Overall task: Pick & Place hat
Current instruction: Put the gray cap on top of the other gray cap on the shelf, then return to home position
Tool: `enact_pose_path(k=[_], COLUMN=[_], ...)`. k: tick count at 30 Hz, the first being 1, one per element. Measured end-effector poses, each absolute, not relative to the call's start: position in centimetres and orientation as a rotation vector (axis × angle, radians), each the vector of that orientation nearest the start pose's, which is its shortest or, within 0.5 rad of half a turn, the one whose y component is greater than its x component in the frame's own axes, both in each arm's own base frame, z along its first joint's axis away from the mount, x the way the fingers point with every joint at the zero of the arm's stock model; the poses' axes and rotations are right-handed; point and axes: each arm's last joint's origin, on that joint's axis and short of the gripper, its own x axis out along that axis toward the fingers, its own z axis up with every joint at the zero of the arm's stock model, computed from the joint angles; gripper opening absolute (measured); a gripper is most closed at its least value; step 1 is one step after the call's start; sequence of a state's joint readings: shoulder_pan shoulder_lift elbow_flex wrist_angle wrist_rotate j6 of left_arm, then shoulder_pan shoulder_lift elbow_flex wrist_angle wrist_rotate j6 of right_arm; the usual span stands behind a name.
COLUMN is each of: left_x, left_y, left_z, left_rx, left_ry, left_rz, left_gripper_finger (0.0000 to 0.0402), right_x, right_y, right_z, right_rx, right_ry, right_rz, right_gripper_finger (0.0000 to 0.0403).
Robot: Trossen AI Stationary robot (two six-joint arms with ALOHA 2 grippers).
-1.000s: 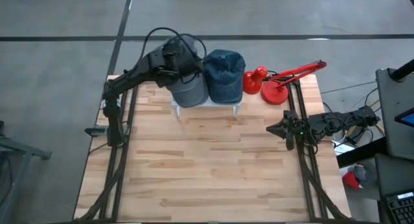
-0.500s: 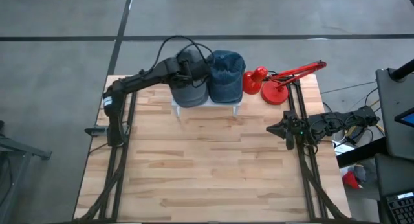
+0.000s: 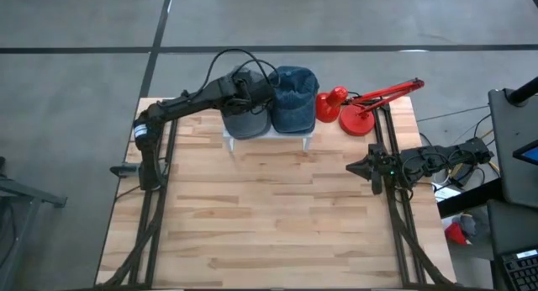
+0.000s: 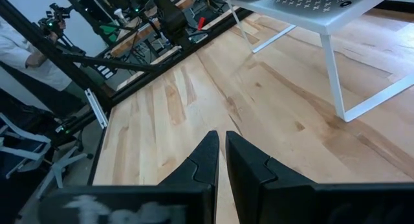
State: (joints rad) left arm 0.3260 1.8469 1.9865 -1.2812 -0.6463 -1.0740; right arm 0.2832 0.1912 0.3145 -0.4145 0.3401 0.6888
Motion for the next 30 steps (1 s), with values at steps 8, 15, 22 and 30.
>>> enact_pose_path(k=[8, 15, 22, 30], left_x=[34.0, 33.7, 32.5, 30.9], left_y=[13.3, 13.1, 12.7, 12.1], left_z=[36.8, 37.3, 39.0, 41.1], left_rx=[-0.674, -0.662, -0.679, -0.683], left_ry=[0.587, 0.594, 0.539, 0.474], left_rz=[1.356, 1.328, 1.305, 1.269], left_gripper_finger=[0.0054, 0.0119, 0.0189, 0.0224], right_x=[8.7, 8.7, 8.7, 8.7], right_y=[1.5, 1.5, 1.5, 1.5], right_z=[21.6, 21.6, 21.6, 21.6], right_rx=[0.595, 0.595, 0.595, 0.595], right_ry=[0.245, 0.245, 0.245, 0.245], right_rz=[-0.149, -0.149, -0.149, -0.149], right_gripper_finger=[0.0027, 0.0027, 0.0027, 0.0027])
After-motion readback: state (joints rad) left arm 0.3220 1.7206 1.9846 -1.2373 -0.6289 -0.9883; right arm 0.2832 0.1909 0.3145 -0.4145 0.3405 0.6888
